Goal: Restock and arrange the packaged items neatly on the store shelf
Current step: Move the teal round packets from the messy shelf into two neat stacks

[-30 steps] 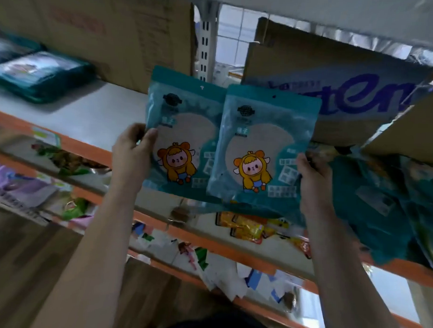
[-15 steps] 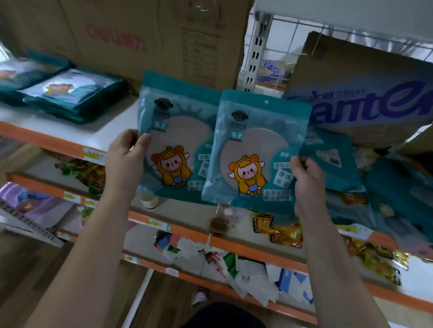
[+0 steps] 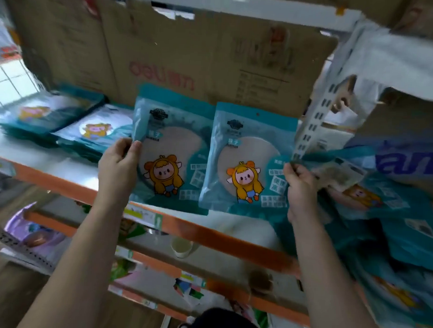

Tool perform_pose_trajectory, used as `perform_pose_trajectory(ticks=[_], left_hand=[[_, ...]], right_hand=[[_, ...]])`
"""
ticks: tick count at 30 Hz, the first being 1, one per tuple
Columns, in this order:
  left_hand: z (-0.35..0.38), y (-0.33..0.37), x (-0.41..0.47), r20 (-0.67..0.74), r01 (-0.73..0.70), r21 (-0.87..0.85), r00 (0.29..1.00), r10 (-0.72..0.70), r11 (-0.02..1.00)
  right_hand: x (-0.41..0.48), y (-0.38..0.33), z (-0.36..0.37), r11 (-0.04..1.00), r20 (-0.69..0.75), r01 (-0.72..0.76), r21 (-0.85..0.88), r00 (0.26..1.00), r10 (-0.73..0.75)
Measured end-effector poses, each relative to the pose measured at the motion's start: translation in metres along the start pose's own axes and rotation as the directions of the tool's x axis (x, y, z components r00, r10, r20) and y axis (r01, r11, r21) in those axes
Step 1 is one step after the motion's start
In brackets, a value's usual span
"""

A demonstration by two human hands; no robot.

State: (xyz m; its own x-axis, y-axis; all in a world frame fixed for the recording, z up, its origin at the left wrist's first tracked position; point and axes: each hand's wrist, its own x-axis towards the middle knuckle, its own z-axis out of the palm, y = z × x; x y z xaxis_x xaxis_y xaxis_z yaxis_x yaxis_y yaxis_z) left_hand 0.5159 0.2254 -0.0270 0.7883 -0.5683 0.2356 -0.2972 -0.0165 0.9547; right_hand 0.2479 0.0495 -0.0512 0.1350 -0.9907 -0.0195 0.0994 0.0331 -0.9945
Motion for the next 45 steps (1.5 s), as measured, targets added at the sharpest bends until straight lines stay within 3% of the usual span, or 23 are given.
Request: perform_pose_trajectory(ticks=[11,18,26,28,34,45], left_hand=[[-0.063,-0.049,0.104,-0.067,0.055,-0.066,0.996,-0.06,0.996],[-0.124,-0.076,0.187,-0.044,-0.045,0.06,0.998,0.048,0.997],[-0.22,-0.113,0.308,0.012,0.132,0.022,0.991,-0.132,0.991],[-0.238,-0.123,0.335,0.029,0.162,0.105,0.986,-0.165,0.981],[-0.275,-0.151,0.381,0.127,0.08,0.391,0.982,-0.139,0.917],[-0.27,-0.173,0.402,0.194,-0.037,0.597,0.976,-0.1,0.802]], right_hand=[[0.019,0.016,0.118,0.999,0.075,-0.03,-0.024,0.997,0.032],[0.005,0.033,0.203,0.999,0.001,-0.037,-0.005,0.999,0.037],[-0.027,0.05,0.309,0.996,-0.097,-0.039,0.085,0.994,0.047],[-0.036,0.054,0.325,0.994,-0.136,-0.04,0.106,0.989,0.054],[-0.057,0.066,0.352,0.997,-0.193,-0.049,0.068,0.979,0.061],[-0.063,0.063,0.364,0.999,-0.253,-0.036,0.014,0.967,0.038]])
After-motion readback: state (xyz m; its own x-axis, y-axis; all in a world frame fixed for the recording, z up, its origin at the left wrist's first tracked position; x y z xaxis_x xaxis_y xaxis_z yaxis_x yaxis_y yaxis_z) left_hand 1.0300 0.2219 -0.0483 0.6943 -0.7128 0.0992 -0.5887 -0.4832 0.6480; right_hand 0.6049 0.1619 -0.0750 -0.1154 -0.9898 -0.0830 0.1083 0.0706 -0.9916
